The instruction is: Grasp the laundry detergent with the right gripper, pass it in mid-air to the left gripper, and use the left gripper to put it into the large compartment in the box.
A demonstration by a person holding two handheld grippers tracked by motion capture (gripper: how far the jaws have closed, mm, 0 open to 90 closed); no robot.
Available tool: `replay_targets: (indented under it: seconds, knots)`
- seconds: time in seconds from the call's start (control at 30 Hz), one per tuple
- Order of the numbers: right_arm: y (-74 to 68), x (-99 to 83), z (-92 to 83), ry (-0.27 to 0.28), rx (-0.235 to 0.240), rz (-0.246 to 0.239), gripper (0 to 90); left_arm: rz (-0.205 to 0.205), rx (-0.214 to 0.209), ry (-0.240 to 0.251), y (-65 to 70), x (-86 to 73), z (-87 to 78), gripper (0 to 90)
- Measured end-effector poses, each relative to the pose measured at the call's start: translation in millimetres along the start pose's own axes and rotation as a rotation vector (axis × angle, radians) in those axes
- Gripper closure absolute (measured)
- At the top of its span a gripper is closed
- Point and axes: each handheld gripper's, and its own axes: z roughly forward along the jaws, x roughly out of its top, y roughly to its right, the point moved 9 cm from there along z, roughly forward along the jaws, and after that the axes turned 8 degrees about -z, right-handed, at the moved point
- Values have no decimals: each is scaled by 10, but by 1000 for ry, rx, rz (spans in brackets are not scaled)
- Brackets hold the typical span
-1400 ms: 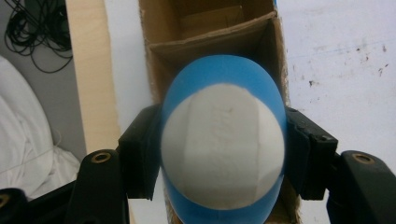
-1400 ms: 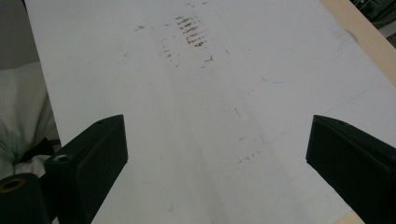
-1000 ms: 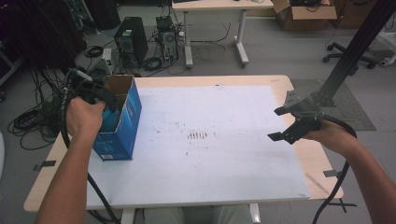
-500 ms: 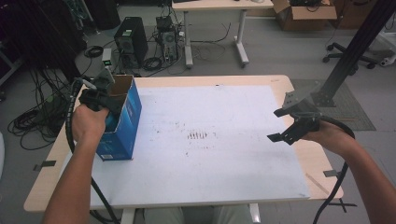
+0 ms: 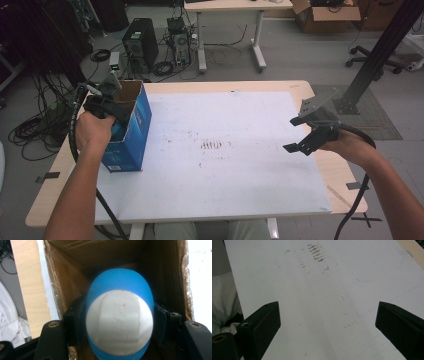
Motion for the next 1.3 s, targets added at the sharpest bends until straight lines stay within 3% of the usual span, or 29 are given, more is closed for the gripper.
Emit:
replay_targets:
  seconds: [0.23,0.5,1.1,1.3]
  knots:
    - [-13,-15,0,-3,5,1,58,11,3,-16,-4,-3,-3,297]
    - [-9,-34,-44,-11,-2,4,60,-2,-15,22,-44,30,-121,202]
    - [-42,64,-157,-5,-17,-14,60,7,-58,124,-118,56,-815,115]
    - [-55,64,-195,-2,-22,-16,60,38,-51,150,-66,41,-1035,93]
